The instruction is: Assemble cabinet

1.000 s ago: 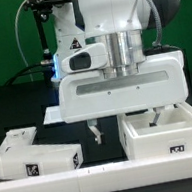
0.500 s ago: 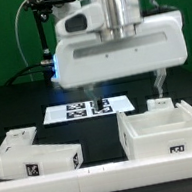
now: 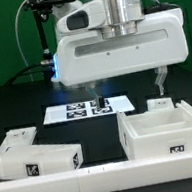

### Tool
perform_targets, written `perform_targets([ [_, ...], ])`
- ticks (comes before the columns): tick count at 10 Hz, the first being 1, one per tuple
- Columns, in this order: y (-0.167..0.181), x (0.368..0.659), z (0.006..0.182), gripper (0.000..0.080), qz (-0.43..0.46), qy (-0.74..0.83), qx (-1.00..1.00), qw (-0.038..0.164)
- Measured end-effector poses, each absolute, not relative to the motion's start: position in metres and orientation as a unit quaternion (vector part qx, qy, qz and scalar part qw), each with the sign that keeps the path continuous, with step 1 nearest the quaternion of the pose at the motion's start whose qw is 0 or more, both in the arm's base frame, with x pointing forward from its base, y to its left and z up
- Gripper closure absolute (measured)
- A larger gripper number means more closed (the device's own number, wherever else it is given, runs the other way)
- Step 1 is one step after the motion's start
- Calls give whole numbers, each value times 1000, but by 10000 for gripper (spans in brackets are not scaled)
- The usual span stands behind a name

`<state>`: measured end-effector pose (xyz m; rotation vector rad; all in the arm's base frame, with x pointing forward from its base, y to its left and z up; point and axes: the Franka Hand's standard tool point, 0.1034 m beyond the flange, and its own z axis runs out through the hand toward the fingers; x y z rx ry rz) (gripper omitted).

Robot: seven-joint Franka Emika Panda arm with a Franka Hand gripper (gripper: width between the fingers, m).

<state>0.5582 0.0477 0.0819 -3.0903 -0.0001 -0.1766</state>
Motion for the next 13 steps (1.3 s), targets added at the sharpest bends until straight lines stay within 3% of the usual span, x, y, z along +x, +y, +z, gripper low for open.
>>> perform_targets([
  [3, 96, 532, 74, 3, -68, -87, -994, 4],
  [7, 93, 532, 74, 3, -65, -99, -993, 4],
  [11, 121, 517, 80, 3, -66, -278, -958, -15],
  [13, 113, 518, 81, 3, -69, -333, -940, -21],
])
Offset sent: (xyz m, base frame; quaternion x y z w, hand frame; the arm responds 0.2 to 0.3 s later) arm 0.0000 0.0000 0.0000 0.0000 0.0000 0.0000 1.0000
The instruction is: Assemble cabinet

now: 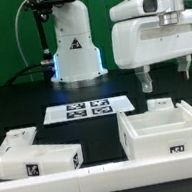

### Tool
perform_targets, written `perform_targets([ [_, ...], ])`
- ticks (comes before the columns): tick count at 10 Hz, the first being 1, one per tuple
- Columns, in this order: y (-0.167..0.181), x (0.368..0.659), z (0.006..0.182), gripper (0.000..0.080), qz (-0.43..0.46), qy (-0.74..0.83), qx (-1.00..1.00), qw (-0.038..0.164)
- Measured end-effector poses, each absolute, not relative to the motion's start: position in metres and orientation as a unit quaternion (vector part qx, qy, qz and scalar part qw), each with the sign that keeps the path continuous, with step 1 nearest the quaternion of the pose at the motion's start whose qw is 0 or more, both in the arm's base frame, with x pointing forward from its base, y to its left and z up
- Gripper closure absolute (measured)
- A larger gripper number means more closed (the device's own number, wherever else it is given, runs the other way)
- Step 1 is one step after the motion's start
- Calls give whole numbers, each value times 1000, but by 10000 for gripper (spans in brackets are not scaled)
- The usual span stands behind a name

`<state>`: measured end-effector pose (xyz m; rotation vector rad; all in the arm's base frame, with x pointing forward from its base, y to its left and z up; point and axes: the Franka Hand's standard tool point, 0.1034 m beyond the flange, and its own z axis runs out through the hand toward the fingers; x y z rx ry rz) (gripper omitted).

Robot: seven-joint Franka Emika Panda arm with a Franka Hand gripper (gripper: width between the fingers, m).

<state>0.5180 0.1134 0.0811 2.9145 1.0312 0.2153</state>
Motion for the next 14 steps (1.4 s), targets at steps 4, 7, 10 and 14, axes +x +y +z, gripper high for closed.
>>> perform_targets([
  [4, 118, 509, 75, 3, 55, 414, 908, 23],
  [7, 132, 483, 61, 3, 6, 470, 883, 16],
  [10, 130, 484, 61, 3, 6, 451, 892, 15],
  [14, 142, 461, 47, 3, 19, 303, 953, 8],
])
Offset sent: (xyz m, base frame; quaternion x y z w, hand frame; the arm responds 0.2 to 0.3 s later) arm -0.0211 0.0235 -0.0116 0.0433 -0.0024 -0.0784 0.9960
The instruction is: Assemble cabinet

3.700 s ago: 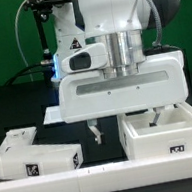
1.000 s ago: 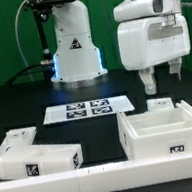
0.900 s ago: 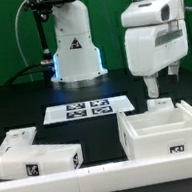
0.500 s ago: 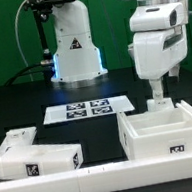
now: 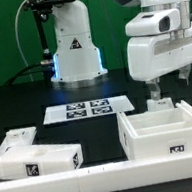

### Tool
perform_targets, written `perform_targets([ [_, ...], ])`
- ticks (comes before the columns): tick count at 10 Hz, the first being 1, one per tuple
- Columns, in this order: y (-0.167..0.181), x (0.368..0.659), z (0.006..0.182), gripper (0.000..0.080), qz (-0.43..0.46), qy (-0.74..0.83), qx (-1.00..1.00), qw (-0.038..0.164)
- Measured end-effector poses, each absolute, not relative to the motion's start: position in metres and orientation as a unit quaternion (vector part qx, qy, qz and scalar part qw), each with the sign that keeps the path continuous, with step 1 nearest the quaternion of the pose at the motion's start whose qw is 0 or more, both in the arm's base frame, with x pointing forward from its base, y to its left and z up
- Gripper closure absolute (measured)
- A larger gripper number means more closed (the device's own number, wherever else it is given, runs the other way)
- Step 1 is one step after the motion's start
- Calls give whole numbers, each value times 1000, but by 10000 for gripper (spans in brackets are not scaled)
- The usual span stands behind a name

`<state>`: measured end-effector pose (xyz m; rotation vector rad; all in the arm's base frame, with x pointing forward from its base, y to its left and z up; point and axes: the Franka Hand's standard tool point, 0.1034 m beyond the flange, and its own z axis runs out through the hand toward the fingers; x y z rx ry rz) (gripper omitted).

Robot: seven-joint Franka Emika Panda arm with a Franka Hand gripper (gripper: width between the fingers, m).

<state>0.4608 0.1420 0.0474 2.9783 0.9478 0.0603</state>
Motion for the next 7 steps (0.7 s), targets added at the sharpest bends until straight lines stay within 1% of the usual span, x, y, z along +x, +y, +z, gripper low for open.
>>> perform_targets([
  [1, 135, 463, 47, 3, 18, 246, 969, -2],
  [5, 138, 461, 46, 3, 17, 124, 992, -9],
  [7, 149, 439, 40, 3, 7, -65, 998, -13],
])
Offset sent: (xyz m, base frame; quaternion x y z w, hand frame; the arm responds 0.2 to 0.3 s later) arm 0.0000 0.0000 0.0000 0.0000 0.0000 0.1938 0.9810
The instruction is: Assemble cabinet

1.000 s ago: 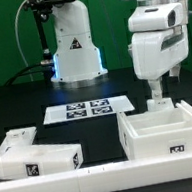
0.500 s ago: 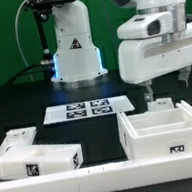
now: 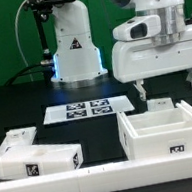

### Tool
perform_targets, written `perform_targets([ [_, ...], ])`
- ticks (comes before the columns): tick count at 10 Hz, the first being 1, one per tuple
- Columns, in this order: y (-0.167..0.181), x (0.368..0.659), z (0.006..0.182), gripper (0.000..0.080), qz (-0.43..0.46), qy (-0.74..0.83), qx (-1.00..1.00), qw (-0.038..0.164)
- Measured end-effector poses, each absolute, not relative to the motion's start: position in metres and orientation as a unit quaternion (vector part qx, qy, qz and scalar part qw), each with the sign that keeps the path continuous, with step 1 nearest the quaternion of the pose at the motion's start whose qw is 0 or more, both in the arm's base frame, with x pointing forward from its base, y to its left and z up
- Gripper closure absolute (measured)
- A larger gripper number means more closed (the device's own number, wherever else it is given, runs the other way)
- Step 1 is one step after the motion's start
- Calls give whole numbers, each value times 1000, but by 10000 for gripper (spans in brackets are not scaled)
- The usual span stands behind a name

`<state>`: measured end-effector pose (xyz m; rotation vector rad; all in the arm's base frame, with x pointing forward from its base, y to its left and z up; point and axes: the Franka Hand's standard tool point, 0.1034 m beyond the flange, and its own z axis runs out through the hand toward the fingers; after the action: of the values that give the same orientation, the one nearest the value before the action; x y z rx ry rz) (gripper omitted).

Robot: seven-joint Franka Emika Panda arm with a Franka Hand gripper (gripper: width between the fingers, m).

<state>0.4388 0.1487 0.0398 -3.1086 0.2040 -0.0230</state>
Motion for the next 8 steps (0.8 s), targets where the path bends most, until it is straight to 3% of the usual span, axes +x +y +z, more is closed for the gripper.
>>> perform_targets([
  [5, 146, 443, 39, 3, -15, 250, -968, 35],
  [8, 149, 438, 35, 3, -8, 468, -882, 49],
])
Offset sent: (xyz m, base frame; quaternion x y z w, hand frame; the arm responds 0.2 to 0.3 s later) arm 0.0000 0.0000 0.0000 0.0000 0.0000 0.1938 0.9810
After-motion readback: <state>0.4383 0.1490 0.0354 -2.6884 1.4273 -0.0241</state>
